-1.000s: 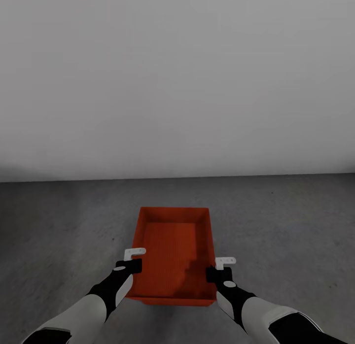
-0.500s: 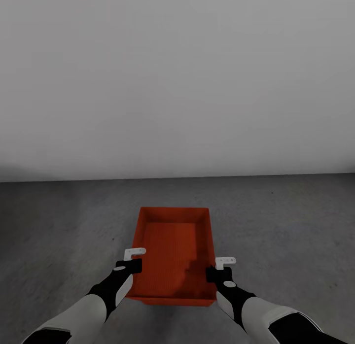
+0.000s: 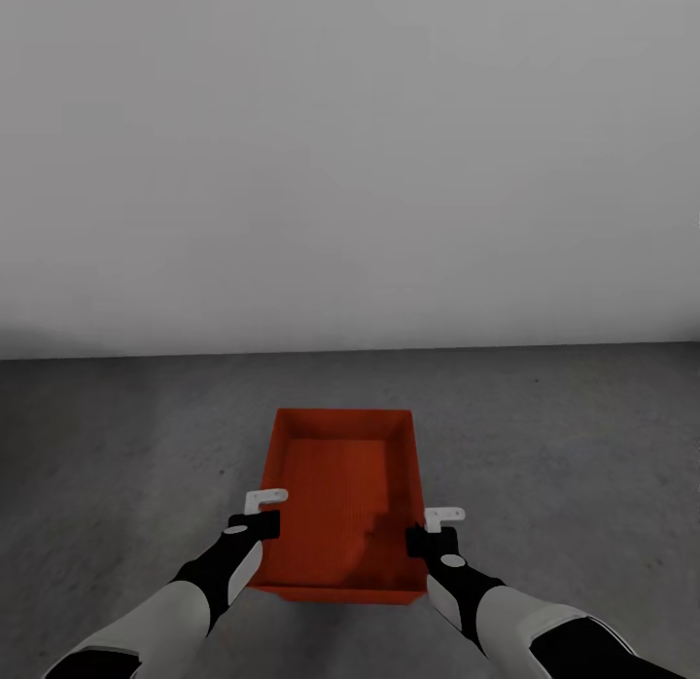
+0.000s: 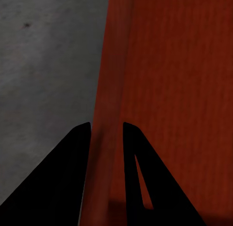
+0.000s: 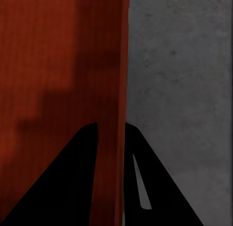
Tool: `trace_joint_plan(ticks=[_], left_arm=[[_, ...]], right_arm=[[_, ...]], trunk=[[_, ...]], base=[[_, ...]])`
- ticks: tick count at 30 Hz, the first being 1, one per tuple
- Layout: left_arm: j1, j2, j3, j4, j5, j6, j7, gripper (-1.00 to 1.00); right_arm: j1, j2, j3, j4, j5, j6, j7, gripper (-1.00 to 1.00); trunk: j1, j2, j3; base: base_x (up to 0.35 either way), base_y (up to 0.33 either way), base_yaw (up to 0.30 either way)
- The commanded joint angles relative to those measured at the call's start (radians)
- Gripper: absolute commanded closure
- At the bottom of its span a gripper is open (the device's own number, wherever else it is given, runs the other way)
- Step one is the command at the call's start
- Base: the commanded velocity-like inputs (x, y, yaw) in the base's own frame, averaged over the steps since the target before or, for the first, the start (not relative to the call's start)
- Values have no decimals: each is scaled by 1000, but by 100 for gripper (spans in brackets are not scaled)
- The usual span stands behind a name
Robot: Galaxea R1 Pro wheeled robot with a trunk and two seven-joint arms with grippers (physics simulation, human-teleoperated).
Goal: Move the two storage containers from the living room to the garage. In the garage, place one container on the floor and stack the other container on top of it (either order is fine).
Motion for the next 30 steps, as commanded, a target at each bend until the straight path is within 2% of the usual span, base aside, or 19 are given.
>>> trace_joint_plan(ticks=[1,30], left_arm=[[-1,1,28,-3,-3,7,75,100],[-1,0,28,-2,-3,6,75,100]], right_arm=[[0,-67,-19,0,-19,-6,-62,100],[0,-67,-19,0,-19,-6,-62,100]], trunk=[[0,0,-1],[4,-7,-4]], base=[[0,-126,0],[0,-8,0]])
